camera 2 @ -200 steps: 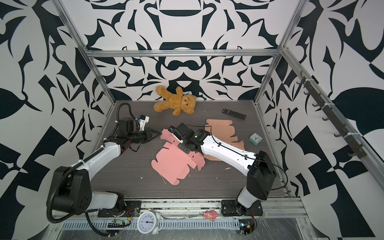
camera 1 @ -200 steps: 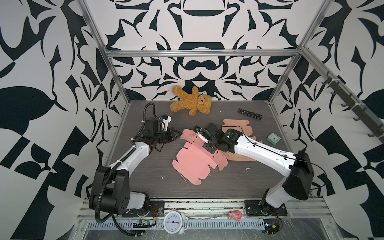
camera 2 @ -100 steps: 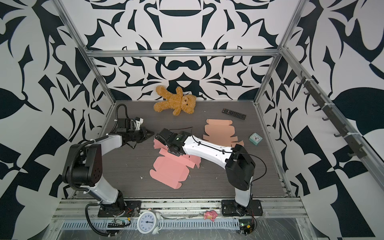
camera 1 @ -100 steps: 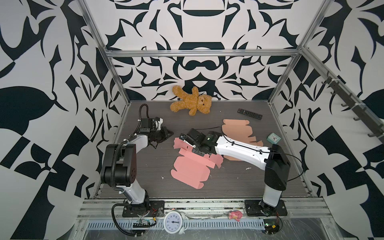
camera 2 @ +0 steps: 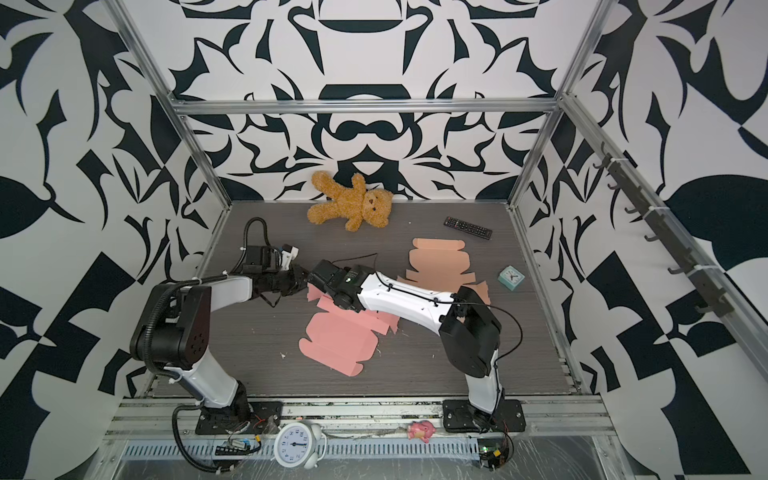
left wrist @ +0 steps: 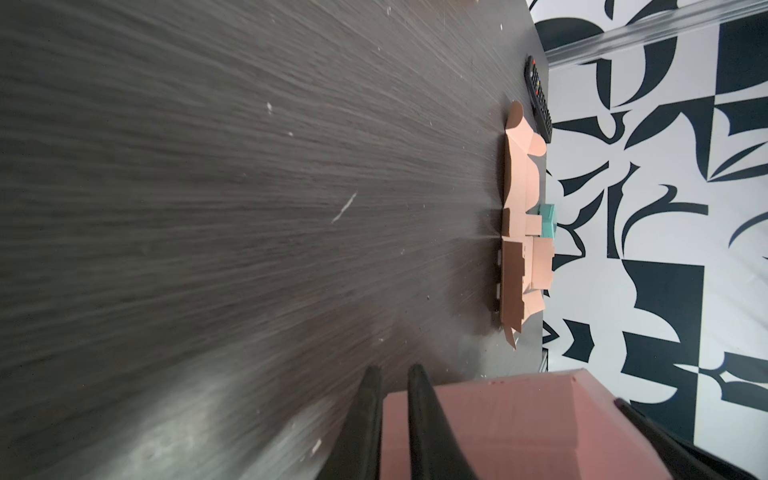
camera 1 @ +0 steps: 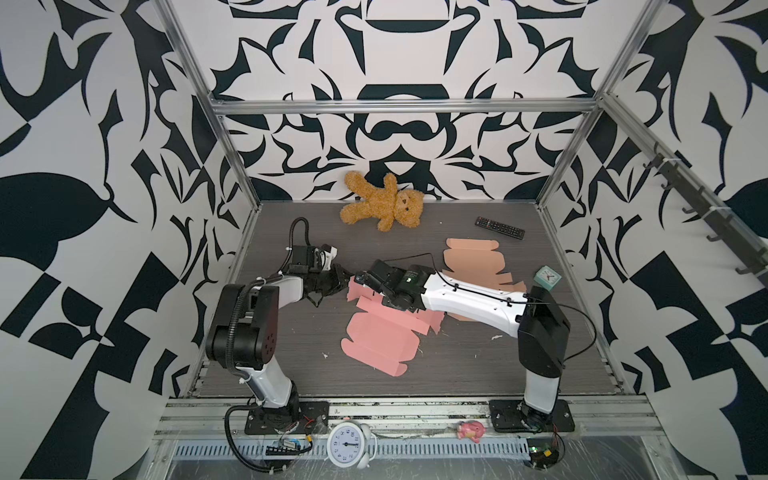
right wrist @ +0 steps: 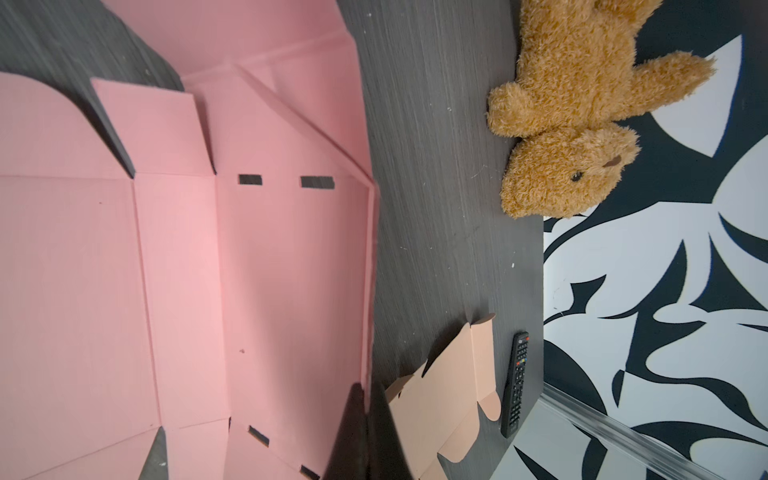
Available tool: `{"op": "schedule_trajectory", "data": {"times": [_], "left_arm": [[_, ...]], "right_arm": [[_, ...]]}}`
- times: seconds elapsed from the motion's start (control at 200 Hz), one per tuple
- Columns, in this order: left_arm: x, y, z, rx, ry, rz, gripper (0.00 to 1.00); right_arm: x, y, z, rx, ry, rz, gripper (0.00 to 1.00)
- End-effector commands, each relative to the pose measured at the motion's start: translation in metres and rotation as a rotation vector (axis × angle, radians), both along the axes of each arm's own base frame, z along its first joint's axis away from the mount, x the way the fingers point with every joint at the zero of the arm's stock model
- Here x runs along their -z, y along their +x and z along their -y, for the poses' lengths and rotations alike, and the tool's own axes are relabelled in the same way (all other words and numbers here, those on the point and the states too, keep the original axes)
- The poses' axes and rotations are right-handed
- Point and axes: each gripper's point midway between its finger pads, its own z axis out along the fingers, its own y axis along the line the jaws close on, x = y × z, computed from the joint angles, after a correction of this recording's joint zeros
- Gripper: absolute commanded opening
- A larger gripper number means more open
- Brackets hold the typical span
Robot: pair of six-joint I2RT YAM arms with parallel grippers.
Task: Fold the paper box
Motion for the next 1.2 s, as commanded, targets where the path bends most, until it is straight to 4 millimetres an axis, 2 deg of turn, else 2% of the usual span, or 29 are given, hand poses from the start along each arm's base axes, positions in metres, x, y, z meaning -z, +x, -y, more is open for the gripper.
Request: {"op": "schedule_trajectory", "data": {"times": [0.0,0.12,0.425,0.735,1.01,1.195], "left_arm": [[-0.017,-0.005,0.006,0.019,-0.046,0.044,0.17],[-0.017,-0.012,0.011,0.035,-0.064,0.039,0.17],[-0.015,-0.03,0.023,0.07,-0.062,0.032,0.18],[-0.012,-0.046,0.016,0.048,-0.024,0.05,0.21],[0.003,-0.066,0.012,0.039,0.004,0.07,0.31],[-0.001,-0.072,0.008,0.025,0.012,0.109,0.33]], "right_arm": [[-0.011,0.007,-0.002,-0.016,-0.016,0.071,0.0],[-0.009,0.01,0.0,-0.026,-0.035,0.095,0.0],[0.0,0.007,-0.009,-0.09,-0.053,0.139,0.0],[0.005,0.005,-0.015,-0.15,-0.066,0.204,0.0],[0.005,-0.001,-0.019,-0.208,-0.031,0.224,0.0],[-0.005,-0.01,-0.021,-0.249,0.033,0.225,0.0]]}}
